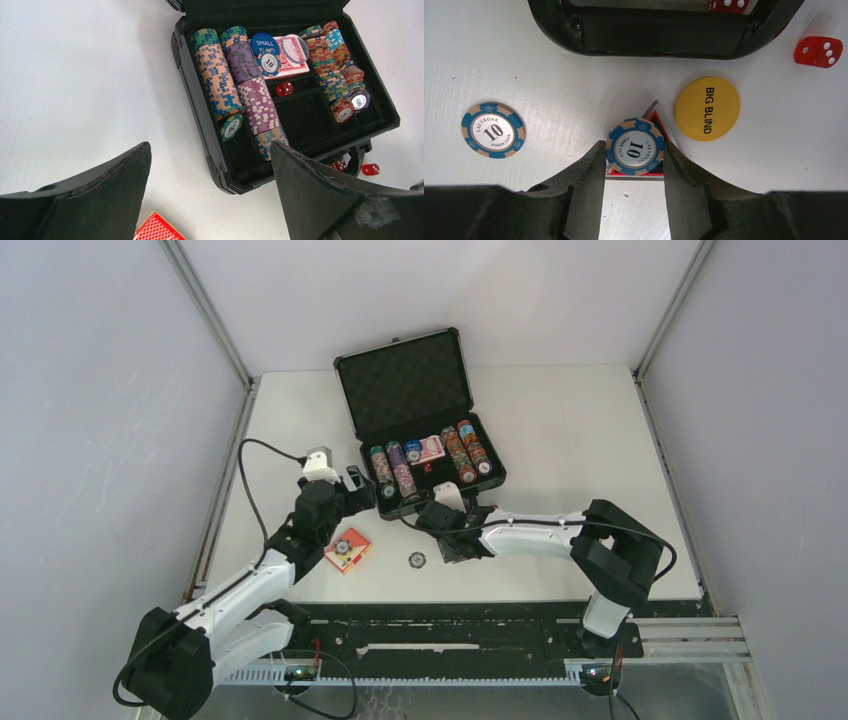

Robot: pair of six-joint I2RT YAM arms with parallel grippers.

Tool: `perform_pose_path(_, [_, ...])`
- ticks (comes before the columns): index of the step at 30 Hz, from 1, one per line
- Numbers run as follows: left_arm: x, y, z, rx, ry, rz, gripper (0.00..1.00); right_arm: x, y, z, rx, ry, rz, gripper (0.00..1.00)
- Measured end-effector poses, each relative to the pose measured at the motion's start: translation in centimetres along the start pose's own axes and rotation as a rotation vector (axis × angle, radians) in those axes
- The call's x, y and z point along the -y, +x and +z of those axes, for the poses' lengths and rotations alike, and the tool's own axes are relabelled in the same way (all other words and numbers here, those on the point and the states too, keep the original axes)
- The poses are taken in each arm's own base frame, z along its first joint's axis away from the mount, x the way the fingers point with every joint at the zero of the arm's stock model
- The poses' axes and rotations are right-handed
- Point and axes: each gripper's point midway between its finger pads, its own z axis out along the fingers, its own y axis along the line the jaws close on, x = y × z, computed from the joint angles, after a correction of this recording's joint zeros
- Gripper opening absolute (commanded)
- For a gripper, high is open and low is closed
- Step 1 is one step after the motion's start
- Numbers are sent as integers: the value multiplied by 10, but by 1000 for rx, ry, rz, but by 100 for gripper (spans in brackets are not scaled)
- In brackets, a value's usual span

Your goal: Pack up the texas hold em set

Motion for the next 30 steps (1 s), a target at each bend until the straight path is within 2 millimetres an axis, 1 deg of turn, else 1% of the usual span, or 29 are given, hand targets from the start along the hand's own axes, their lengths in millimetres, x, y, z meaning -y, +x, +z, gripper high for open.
perform_pose_path(14, [0,1,0,-3,-2,1,93,0,0,0,1,-1,-4,42])
perform_pose_path(19, [-2,6,3,-19,-11,7,93,1,-3,-3,8,-5,-2,42])
perform_pose_path(27, [-2,7,3,-24,-13,0,93,2,-8,-8,25,-14,8,42])
perform_pose_path(30, [0,13,4,-50,-2,-4,93,2,-8,-9,24,-13,6,42])
